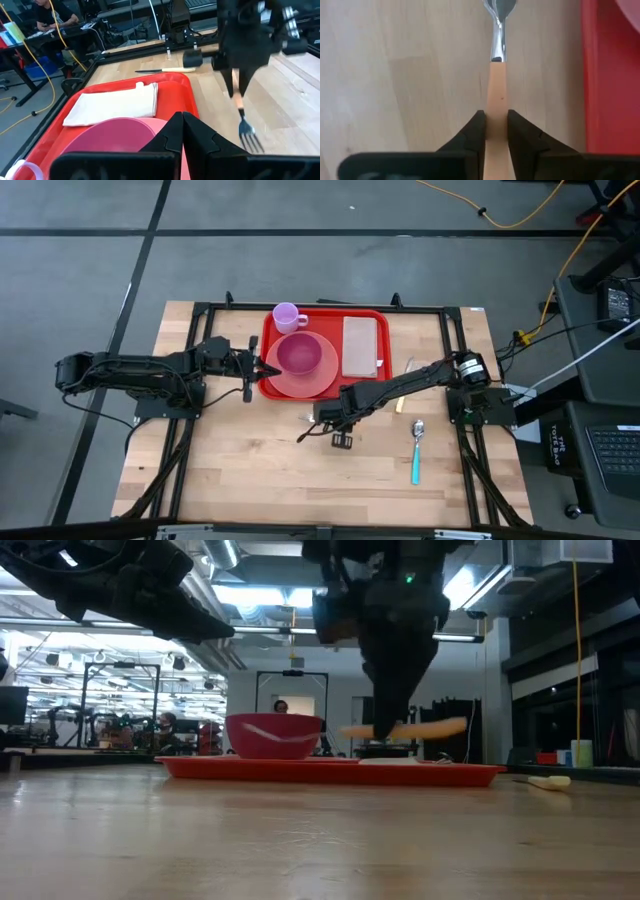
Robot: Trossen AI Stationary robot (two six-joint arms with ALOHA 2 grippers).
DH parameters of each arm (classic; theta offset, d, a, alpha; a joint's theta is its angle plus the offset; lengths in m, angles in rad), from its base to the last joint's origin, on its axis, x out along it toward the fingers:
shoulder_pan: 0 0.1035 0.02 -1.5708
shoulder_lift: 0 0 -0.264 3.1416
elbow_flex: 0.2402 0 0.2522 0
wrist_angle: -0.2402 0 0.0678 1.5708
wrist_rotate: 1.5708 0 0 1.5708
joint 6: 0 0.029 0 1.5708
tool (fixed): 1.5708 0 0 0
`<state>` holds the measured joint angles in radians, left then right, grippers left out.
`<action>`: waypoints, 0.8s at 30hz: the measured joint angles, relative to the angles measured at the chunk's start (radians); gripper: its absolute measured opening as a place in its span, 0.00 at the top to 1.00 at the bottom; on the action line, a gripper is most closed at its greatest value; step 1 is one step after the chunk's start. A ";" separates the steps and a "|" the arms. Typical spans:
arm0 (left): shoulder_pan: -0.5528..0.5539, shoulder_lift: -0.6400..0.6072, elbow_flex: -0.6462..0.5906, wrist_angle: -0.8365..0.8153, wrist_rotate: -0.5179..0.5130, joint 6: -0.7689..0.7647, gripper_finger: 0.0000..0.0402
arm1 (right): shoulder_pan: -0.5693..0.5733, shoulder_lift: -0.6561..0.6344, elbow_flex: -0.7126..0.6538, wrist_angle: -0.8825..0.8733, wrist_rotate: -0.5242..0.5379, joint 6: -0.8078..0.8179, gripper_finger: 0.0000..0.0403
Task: Set up tray
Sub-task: Put the orange fork on top of the brown napkin on the red serving tray
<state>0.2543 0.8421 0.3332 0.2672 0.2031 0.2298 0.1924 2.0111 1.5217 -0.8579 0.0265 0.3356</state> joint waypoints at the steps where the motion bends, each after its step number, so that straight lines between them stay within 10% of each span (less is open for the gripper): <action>1: 0.000 0.000 0.000 0.000 0.000 0.000 1.00 | 0.000 -0.006 0.002 -0.009 0.000 0.000 0.84; 11: 0.000 0.000 0.000 0.006 0.000 -0.015 0.99 | -0.024 -0.162 -0.060 0.042 0.075 -0.143 0.84; 24: 0.001 -0.001 0.000 0.006 -0.001 -0.052 0.99 | -0.160 -0.503 -0.599 0.596 0.146 -0.186 0.84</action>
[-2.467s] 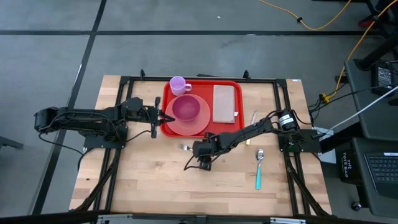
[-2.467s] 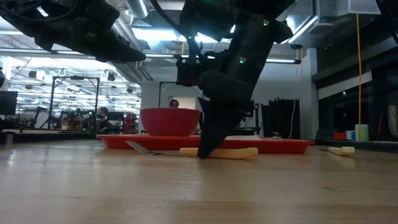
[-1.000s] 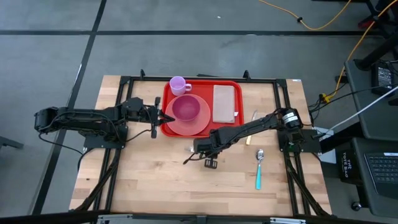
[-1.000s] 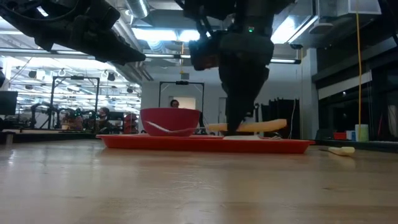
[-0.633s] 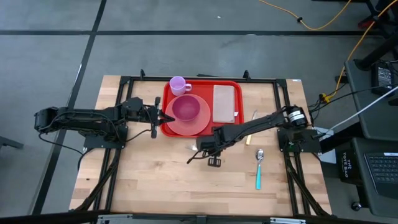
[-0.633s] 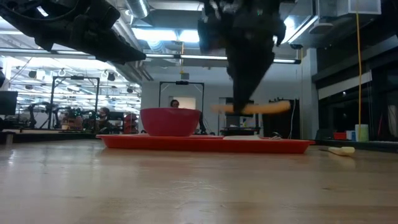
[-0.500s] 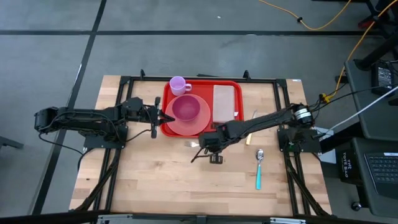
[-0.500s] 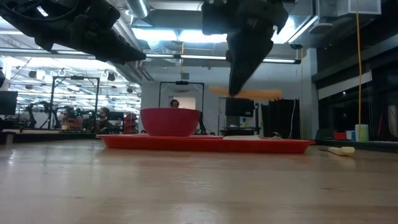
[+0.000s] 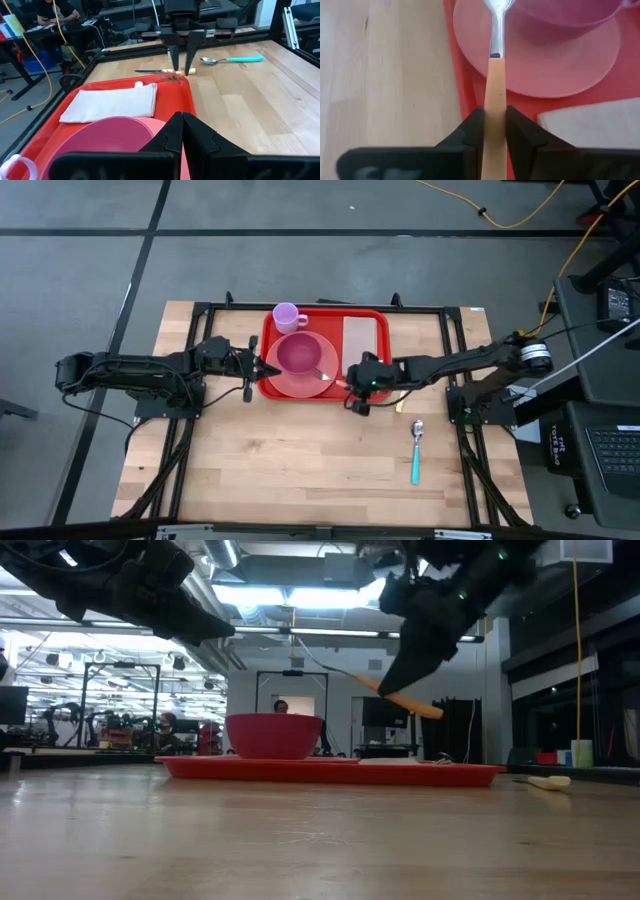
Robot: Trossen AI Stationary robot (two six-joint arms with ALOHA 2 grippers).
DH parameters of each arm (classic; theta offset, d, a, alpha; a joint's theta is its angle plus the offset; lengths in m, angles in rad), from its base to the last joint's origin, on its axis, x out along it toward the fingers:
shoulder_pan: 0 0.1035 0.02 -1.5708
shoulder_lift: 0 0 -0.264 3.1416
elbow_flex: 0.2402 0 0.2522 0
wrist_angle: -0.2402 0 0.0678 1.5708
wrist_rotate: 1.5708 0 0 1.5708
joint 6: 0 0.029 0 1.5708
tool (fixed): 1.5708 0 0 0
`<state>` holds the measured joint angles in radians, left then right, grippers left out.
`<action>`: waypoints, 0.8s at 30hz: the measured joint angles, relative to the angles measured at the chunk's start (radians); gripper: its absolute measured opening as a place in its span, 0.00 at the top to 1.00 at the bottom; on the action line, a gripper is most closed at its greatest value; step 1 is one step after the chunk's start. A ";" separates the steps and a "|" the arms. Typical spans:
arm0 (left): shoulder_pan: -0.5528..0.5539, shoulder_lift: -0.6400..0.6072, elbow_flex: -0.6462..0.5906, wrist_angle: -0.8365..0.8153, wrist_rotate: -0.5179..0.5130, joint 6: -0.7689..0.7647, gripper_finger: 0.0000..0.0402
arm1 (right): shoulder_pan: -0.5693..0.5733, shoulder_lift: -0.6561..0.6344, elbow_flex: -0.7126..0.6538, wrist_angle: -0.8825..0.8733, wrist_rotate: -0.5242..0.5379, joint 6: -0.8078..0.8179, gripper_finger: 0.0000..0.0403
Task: Set up tray
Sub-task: Put the orange fork on top of the brown napkin on the red serving tray
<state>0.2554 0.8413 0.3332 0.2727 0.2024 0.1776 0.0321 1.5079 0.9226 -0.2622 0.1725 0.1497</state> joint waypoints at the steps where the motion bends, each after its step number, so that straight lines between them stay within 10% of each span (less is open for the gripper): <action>1: 0.000 0.000 0.000 0.000 0.000 0.000 0.99 | -0.006 -0.019 -0.029 0.038 0.001 -0.009 0.84; 24: 0.222 0.002 0.000 0.130 0.010 0.045 1.00 | -0.249 -0.139 -0.236 0.405 -0.041 -0.076 0.84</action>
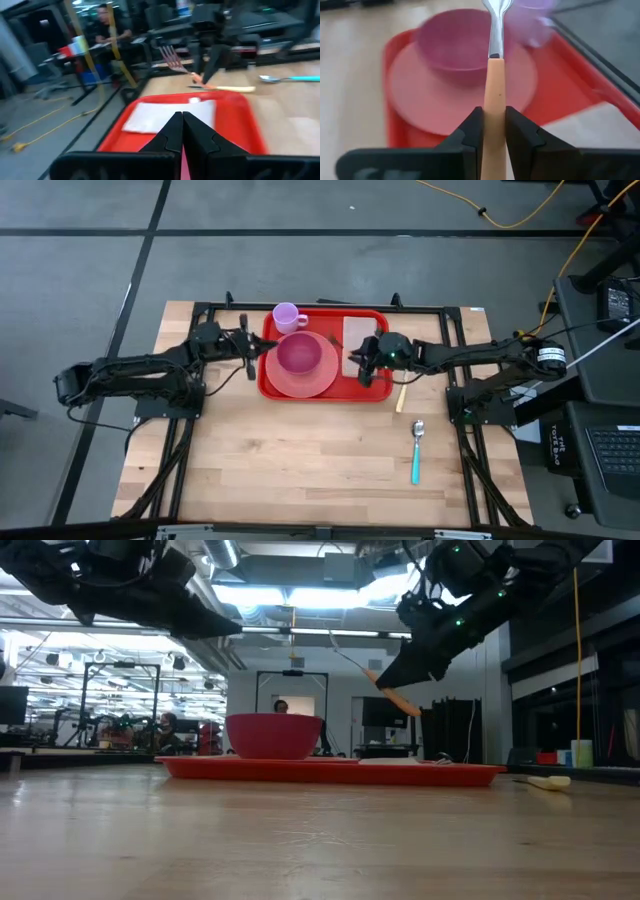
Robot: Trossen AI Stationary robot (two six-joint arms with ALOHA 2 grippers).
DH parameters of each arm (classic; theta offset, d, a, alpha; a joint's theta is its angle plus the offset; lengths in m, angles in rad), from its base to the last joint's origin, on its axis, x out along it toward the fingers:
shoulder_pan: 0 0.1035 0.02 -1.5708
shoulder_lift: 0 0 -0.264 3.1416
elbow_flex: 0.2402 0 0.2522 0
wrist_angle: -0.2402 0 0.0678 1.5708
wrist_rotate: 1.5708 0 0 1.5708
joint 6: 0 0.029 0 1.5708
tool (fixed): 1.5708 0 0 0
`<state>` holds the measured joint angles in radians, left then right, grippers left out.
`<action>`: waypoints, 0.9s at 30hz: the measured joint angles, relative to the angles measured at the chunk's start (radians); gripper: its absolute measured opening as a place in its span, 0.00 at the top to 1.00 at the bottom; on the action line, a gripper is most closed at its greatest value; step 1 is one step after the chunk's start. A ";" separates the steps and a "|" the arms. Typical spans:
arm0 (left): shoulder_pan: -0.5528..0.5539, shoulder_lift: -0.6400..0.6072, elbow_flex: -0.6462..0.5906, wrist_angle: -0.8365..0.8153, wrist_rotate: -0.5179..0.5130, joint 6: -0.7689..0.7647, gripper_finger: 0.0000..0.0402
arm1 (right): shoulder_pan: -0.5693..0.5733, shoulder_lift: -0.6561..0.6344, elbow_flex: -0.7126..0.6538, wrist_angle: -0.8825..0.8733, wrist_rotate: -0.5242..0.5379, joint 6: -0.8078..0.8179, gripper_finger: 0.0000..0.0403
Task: Set up tray
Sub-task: Put the orange fork on top of the brown napkin on the red serving tray
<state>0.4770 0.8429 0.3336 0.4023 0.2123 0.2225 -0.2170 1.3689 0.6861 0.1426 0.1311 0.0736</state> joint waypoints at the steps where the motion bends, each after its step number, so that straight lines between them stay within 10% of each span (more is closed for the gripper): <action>1: 0.008 0.000 0.000 0.000 -0.020 -0.001 0.99 | -0.005 0.000 0.000 -0.001 0.027 0.020 0.84; 27: 0.019 0.000 0.000 -0.002 -0.070 0.098 0.99 | 0.066 0.174 0.458 -0.644 0.399 0.744 0.84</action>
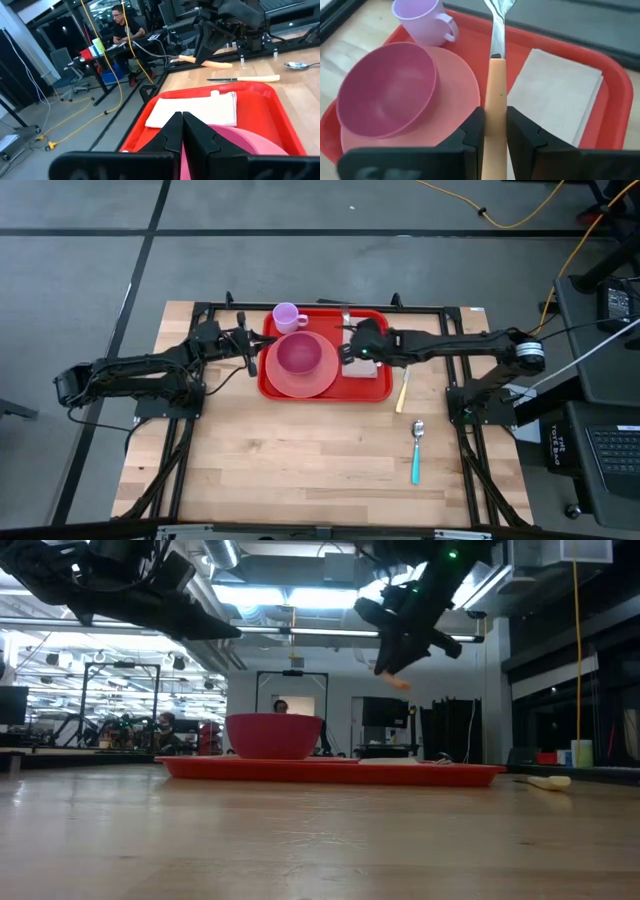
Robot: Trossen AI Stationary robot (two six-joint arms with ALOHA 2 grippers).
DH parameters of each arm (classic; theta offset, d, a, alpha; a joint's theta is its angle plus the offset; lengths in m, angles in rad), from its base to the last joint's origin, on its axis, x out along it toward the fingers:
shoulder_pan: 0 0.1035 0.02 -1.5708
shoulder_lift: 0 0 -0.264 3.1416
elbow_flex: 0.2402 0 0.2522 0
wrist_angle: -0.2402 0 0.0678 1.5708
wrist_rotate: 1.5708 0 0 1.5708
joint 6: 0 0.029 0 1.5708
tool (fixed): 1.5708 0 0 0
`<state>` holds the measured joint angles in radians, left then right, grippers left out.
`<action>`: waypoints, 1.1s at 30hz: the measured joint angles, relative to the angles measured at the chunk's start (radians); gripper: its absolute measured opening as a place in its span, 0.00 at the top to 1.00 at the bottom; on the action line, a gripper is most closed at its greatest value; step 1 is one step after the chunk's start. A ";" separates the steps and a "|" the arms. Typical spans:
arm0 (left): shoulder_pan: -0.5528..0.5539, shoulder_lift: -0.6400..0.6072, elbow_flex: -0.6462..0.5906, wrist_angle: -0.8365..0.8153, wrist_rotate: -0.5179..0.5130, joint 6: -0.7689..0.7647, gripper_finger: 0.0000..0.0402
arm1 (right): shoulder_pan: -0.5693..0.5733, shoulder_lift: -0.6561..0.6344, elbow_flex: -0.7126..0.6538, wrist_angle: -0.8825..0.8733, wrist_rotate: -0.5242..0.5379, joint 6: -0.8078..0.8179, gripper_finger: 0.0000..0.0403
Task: Set up tray
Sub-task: Put the orange fork on top of the brown napkin on the red serving tray
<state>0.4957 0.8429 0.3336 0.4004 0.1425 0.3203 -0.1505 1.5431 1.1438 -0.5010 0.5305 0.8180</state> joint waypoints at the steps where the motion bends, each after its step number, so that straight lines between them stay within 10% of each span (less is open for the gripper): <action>1: 0.000 0.000 0.000 0.000 0.000 0.004 0.99 | 0.002 0.019 0.031 -0.032 0.001 0.020 0.84; 13: 0.000 0.000 0.000 -0.011 -0.002 0.008 0.99 | -0.031 0.281 0.380 -0.456 -0.113 0.271 0.84; 33: -0.004 0.000 0.000 -0.009 0.000 0.007 0.99 | -0.180 0.336 0.277 -0.447 -0.245 0.300 0.85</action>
<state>0.4918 0.8433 0.3336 0.3916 0.1421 0.3270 -0.3303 1.8793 1.4204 -0.9478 0.2854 1.1184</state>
